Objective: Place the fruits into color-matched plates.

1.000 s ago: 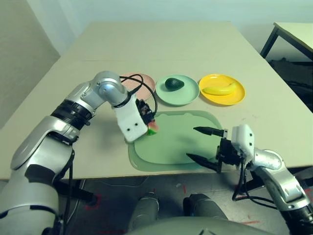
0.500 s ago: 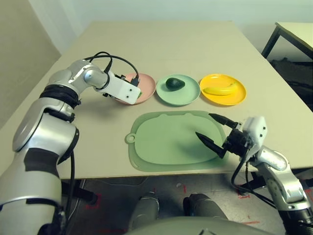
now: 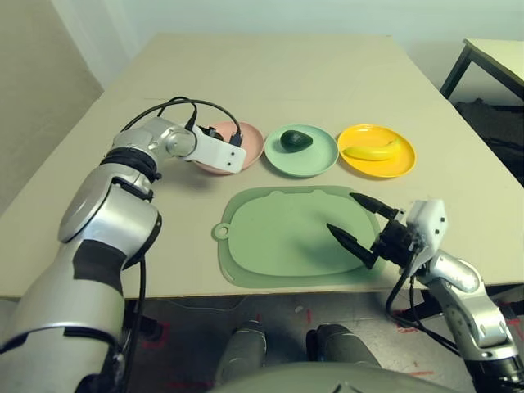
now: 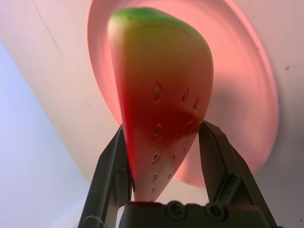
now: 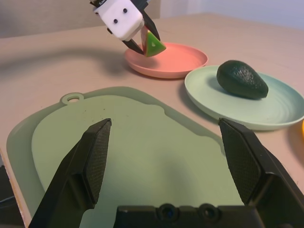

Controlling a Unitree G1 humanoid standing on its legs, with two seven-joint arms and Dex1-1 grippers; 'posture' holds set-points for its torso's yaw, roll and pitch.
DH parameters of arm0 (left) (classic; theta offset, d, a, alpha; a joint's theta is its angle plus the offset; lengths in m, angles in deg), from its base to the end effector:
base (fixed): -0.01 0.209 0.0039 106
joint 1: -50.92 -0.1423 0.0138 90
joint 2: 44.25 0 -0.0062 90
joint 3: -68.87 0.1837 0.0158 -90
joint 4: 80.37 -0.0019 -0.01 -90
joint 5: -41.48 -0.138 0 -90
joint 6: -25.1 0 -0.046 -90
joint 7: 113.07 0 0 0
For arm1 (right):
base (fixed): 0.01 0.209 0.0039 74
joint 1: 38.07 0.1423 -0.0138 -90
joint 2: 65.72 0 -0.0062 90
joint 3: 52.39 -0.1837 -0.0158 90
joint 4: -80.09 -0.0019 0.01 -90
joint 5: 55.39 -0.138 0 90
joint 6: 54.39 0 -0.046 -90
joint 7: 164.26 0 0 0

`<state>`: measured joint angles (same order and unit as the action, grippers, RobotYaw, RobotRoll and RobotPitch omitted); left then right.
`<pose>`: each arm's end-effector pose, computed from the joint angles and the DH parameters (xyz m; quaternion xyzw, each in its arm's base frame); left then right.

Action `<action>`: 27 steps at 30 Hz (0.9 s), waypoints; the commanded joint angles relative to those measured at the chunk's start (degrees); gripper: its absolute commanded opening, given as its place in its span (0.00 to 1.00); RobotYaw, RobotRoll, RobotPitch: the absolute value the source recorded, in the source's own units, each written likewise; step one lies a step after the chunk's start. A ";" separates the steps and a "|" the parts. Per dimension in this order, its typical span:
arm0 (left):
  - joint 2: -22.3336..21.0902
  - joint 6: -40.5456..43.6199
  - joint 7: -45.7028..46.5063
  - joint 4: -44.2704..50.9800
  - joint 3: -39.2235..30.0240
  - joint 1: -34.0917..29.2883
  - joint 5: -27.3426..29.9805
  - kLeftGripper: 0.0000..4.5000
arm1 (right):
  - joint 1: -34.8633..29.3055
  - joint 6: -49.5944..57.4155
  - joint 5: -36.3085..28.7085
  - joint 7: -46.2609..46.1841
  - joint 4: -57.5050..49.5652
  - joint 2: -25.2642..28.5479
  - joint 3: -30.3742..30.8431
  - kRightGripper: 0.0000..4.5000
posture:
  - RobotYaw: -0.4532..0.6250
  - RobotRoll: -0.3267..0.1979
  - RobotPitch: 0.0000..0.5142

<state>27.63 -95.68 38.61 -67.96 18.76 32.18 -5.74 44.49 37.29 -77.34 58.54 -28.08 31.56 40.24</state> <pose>0.3617 0.2259 0.1871 0.7599 0.1429 -0.3319 0.5403 0.1769 -0.2001 0.0856 -0.0277 -0.0540 0.4233 0.9040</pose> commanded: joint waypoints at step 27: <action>-2.58 -4.22 -9.77 1.26 -12.58 0.98 12.78 0.99 | -1.12 -1.58 1.44 -1.99 0.60 0.52 -2.04 1.00 | 0.42 0.62 0.12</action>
<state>25.82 -99.89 32.49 -67.54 11.06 33.81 0.83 44.25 36.76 -76.90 57.45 -28.21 31.71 39.68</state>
